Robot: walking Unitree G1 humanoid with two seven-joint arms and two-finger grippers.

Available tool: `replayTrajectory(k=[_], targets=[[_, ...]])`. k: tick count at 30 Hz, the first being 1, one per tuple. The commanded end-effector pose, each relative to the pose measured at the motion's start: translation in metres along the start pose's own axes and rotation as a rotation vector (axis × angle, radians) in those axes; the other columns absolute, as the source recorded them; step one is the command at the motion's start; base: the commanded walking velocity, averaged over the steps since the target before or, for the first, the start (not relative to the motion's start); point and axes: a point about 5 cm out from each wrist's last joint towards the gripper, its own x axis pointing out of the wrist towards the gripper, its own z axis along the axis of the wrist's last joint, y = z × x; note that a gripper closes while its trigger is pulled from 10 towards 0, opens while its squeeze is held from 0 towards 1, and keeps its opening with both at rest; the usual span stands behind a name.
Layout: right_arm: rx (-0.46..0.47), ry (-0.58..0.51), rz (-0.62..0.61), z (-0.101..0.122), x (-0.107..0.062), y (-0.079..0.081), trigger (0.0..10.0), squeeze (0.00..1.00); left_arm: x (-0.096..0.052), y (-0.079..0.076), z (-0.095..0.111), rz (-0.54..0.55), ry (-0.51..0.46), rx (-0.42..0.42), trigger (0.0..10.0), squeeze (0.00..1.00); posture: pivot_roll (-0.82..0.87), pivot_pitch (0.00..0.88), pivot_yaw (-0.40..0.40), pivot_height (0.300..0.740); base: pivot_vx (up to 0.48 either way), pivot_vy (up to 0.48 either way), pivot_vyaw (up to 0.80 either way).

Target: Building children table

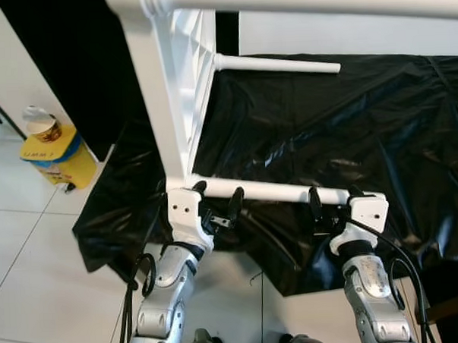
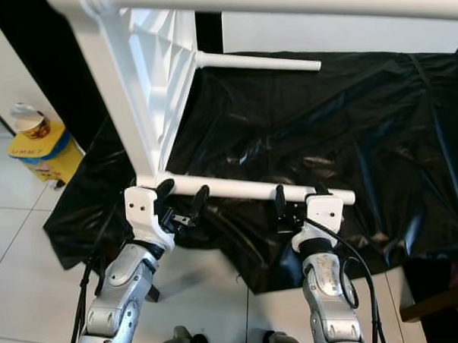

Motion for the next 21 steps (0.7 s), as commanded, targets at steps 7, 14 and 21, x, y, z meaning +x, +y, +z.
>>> replayTrajectory(k=[7,14,21], targets=[[-0.009,0.019,0.003,-0.003,-0.002,0.000,10.0,0.00,0.000,-0.001,0.001,0.010,-0.004,0.007,10.0,0.00,0.01,0.010,0.003,0.740,-0.254,0.000,0.00],[-0.012,0.015,0.008,-0.003,-0.002,0.001,10.0,0.00,0.003,0.000,0.006,0.016,-0.019,0.001,10.0,0.00,0.01,0.000,0.005,0.740,0.000,0.000,0.00],[-0.021,0.004,0.011,-0.001,-0.001,0.002,10.0,0.00,0.006,0.003,0.010,0.029,-0.036,0.034,10.0,0.00,0.00,0.000,0.007,0.740,0.000,0.000,0.00]])
